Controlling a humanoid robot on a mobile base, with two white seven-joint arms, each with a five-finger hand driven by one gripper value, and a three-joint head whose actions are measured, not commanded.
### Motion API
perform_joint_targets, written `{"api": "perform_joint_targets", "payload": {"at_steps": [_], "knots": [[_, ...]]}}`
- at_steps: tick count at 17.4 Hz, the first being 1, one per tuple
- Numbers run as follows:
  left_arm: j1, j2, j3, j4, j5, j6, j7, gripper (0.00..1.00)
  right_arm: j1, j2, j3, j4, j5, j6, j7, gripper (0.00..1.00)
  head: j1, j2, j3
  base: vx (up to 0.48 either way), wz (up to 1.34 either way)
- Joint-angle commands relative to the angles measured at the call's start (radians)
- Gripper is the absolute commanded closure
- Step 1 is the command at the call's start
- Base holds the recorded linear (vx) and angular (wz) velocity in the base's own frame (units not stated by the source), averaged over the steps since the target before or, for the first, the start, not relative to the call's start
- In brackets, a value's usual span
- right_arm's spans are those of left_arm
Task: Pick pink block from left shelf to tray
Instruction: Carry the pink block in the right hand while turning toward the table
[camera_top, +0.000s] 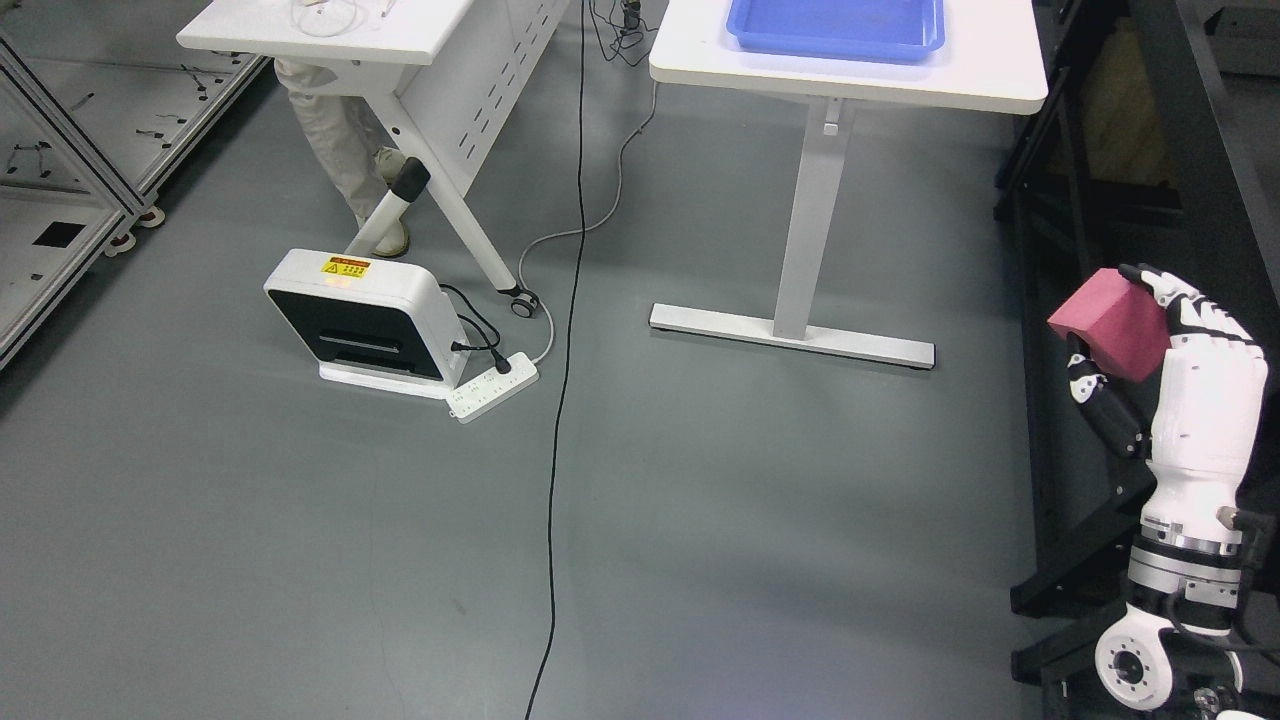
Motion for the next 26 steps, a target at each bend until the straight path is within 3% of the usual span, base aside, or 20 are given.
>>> {"api": "perform_joint_targets", "payload": {"at_steps": [1,26], "knots": [[-0.025,0.017,0.000,-0.017,-0.002,-0.001,-0.001,0.00,0.001,0.000,0.000,0.000,0.000,0.000,0.000,0.97,0.0000,0.000,0.000,0.155,0.09],[-0.023,0.017,0.000,-0.017,-0.002,-0.001,-0.001,0.00,0.004,0.003,0.000,0.000,0.000,0.000,0.000,0.97,0.0000,0.000,0.000,0.260,-0.12]]}}
